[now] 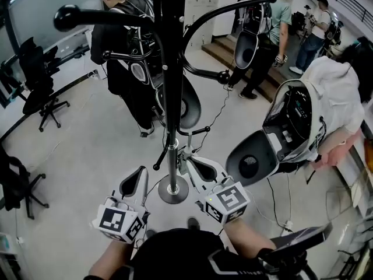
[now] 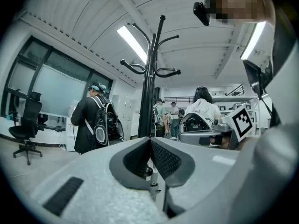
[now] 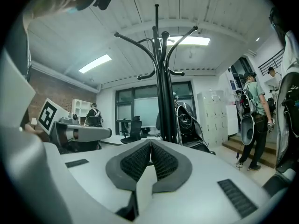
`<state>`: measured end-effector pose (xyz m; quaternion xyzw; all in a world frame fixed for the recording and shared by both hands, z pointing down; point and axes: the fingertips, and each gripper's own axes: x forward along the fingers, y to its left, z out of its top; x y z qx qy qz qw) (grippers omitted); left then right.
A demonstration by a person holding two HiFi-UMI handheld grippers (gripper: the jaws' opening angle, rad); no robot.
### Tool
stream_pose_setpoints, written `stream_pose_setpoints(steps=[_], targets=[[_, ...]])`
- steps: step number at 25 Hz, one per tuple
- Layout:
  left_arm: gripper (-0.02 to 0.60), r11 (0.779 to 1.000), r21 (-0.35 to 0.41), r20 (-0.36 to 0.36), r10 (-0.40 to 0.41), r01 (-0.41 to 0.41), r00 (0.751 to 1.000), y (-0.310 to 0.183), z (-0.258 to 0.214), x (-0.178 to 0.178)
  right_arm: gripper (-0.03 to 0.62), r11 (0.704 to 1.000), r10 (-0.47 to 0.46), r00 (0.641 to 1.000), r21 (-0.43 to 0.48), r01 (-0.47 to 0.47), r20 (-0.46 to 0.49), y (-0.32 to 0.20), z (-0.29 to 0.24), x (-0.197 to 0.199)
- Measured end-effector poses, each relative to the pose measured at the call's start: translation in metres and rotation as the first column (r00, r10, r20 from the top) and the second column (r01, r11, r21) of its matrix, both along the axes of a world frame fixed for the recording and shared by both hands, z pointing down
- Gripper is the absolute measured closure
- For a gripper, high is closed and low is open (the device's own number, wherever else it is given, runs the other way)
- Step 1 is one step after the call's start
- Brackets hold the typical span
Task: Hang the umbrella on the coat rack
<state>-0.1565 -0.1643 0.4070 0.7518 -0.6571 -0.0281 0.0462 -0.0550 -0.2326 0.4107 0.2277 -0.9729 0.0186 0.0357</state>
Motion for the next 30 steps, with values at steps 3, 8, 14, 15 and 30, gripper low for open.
stream_pose_setpoints(steps=[3,8,14,15,30], targets=[[0.569,1.000,0.012,0.013,0.000,-0.001,1.000,0.005,0.004,-0.001,0.586,1.000,-0.014,1.000,0.015,0.014,0.004,0.007,-0.001,0.000],[0.569,1.000,0.014,-0.031,0.014,-0.014,0.999,-0.003,-0.020,0.010,0.586,1.000,-0.004,1.000,0.024,0.003,0.014,-0.002,-0.029,0.013],[0.569,0.997,0.047,-0.003,0.055,-0.054,0.999,0.014,-0.017,0.004,0.586,0.999,0.000,1.000,0.033,0.000,0.000,0.018,-0.021,-0.002],[0.569,0.997,0.048,-0.004,0.056,-0.055,0.998,0.017,-0.013,0.001,0.586,0.999,0.006,1.000,0.044,-0.006,-0.005,0.022,-0.018,-0.005],[0.569,0.998,0.045,-0.028,0.050,-0.049,0.998,0.017,-0.009,-0.007,0.586,0.997,0.033,0.999,0.074,-0.031,-0.024,0.019,-0.015,-0.009]])
